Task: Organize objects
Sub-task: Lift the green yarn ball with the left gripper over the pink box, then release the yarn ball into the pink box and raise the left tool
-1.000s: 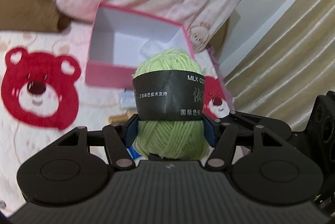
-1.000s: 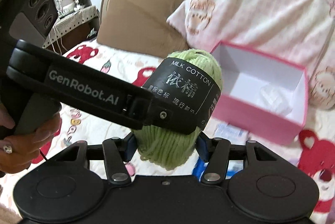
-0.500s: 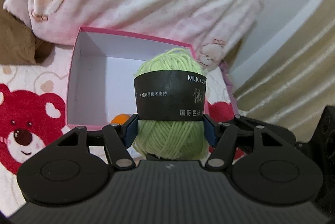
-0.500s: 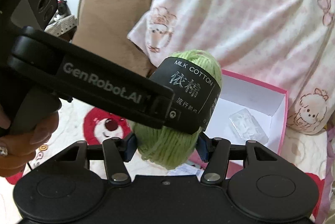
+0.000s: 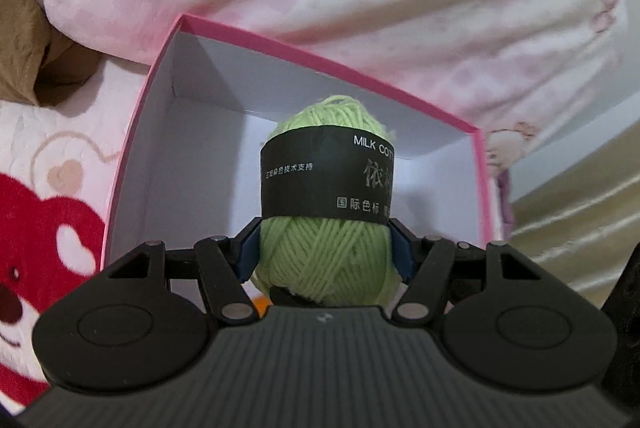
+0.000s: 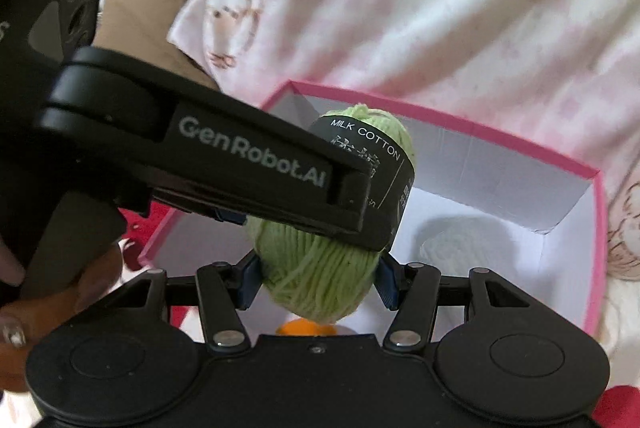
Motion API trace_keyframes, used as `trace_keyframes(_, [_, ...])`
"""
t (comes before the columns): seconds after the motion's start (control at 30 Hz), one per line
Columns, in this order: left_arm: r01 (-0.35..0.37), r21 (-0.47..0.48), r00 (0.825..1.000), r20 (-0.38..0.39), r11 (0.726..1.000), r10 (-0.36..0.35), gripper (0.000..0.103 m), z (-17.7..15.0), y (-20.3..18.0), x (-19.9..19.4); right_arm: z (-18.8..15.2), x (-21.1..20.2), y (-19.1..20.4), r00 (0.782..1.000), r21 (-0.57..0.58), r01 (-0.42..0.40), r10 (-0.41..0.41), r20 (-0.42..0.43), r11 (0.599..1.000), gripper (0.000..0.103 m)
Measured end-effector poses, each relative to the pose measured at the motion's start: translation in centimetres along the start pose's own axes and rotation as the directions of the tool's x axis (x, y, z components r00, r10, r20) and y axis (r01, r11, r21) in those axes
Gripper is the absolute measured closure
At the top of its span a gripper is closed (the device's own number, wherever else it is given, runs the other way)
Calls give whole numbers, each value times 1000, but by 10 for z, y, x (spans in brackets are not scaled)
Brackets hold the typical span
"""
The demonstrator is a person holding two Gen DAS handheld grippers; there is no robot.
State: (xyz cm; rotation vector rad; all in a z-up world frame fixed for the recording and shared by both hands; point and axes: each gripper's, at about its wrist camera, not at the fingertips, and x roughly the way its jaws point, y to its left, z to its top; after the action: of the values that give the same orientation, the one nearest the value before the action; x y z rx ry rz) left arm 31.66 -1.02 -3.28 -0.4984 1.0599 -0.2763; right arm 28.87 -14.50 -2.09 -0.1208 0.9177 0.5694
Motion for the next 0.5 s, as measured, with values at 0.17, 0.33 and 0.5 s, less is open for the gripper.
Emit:
trace_keyframes(0.17, [-48, 20, 999, -16, 999, 48, 40, 8, 4, 29, 3, 33, 1, 996, -24, 74, -75, -43, 997, 43])
trace_keyframes(0.33, [-57, 30, 998, -10, 998, 57, 42, 5, 4, 34, 2, 54, 2, 981, -92, 168, -175, -77, 981, 42])
trace_keyframes(0.5, [-58, 57, 998, -14, 997, 59, 59, 1, -1, 38, 3, 54, -2, 982, -52, 156, -161, -99, 986, 37])
